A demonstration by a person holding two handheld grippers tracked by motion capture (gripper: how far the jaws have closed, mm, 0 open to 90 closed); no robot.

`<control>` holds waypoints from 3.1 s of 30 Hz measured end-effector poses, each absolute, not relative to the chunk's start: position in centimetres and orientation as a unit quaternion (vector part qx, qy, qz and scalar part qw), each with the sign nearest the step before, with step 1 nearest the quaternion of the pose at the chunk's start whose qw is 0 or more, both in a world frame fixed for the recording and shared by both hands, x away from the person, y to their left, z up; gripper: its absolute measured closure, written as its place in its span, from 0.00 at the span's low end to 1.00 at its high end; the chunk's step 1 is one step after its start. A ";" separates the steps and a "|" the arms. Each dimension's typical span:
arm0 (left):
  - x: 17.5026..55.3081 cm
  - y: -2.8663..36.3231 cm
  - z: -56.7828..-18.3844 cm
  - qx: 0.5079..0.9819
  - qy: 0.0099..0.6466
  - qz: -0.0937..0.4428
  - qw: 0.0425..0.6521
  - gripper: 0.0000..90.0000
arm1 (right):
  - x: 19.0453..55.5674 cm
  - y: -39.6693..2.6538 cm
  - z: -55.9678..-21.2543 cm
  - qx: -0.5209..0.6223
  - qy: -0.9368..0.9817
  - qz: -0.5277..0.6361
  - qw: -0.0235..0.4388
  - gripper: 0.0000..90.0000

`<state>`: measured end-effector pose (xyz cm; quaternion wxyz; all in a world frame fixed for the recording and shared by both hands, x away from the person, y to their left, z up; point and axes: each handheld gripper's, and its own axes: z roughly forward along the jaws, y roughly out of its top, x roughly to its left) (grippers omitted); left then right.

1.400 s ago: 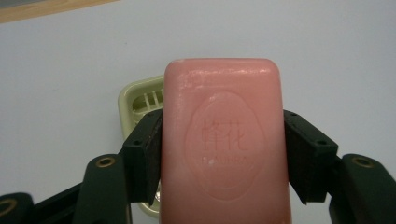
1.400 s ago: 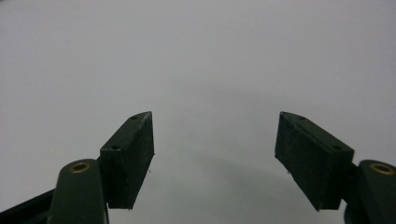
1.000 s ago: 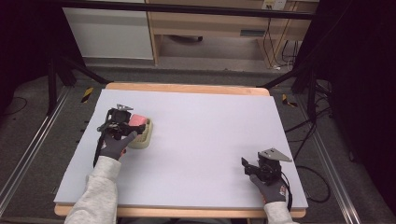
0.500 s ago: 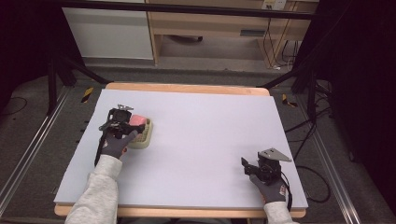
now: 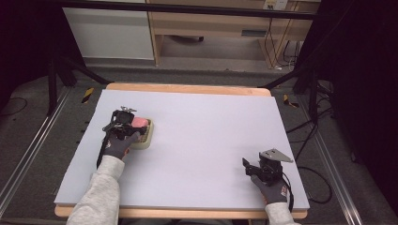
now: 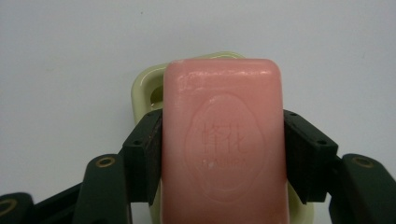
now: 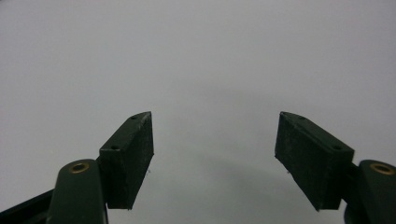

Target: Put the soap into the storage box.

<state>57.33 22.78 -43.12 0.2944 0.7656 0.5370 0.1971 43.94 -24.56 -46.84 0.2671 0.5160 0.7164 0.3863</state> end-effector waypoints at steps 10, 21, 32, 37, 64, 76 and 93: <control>57.6 22.7 -43.8 0.768 0.540 0.191 0.286 0.41 | 43.9 -24.5 -46.8 0.515 0.717 0.386 0.267 0.31; 57.7 22.4 -44.2 0.770 0.541 0.191 0.278 0.41 | 43.9 -24.5 -46.8 0.514 0.718 0.385 0.267 0.31; 57.7 22.4 -44.4 0.769 0.542 0.193 0.278 0.41 | 43.9 -24.5 -46.8 0.513 0.718 0.386 0.269 0.31; 57.8 22.3 -44.5 0.771 0.541 0.192 0.276 0.41 | 43.9 -24.5 -46.8 0.512 0.719 0.385 0.269 0.31; 53.6 23.9 -41.4 0.748 0.499 0.238 0.367 0.28 | 43.7 -24.7 -46.9 0.524 0.708 0.382 0.280 0.28; 50.2 25.1 -42.5 0.745 0.489 0.230 0.391 0.23 | 43.6 -25.3 -47.0 0.539 0.696 0.379 0.285 0.27; 46.0 28.5 -44.9 0.736 0.503 0.232 0.390 0.20 | 43.4 -26.2 -47.1 0.547 0.687 0.387 0.283 0.25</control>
